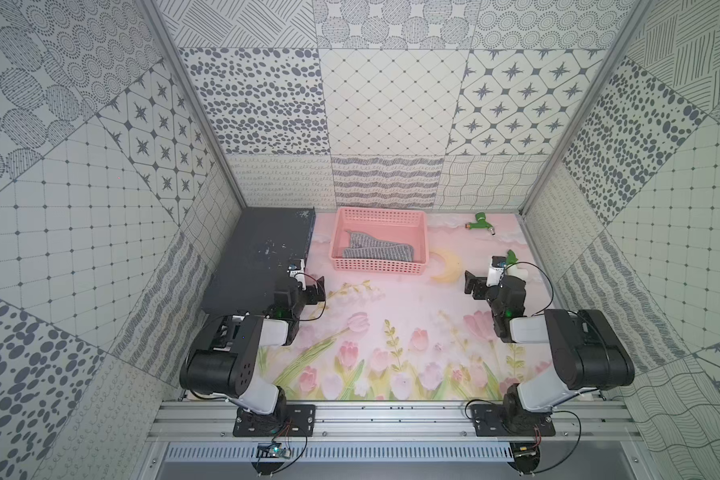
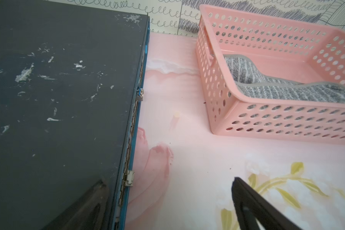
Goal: Fold the square dishcloth
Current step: Pick up the cleaning item from the bin.
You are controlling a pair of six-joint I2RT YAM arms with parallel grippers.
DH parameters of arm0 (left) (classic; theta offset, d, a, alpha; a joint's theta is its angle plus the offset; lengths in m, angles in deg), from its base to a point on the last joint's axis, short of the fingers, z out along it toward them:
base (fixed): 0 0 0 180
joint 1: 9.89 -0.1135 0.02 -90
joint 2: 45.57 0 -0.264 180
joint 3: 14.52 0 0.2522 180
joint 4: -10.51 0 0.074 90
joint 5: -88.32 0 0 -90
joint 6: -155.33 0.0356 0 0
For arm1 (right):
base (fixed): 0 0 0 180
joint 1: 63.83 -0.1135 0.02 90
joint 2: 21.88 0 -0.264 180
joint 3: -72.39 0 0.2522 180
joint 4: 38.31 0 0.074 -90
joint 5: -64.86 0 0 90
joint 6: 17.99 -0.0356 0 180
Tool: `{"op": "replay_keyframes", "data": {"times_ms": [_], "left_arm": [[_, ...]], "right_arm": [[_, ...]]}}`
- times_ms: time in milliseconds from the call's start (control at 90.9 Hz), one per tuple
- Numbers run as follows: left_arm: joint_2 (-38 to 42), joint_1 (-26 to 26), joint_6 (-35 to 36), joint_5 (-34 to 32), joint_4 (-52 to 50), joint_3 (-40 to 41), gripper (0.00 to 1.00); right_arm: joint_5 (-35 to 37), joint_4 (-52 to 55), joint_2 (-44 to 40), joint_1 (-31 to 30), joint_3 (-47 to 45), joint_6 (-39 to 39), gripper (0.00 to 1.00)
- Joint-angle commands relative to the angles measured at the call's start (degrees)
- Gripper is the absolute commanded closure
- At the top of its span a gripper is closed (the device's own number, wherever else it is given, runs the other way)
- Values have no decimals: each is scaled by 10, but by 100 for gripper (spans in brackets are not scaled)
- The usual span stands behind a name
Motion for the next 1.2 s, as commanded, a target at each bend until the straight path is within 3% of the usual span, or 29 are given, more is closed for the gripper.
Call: {"op": "replay_keyframes", "data": {"times_ms": [0,814,1012,1188], "left_arm": [[-3,2,3,6,8,1,1],[1,1,6,11,-1,-2,1],[93,1,-10,-28,-55,7,1],[228,7,-72,-49,-210,-19,1]], "right_arm": [[-3,-31,0,-3,7,3,3],[2,-12,-22,-3,9,3,3],[59,65,-118,-3,10,-17,3],[106,183,-187,-3,41,-50,3]]}}
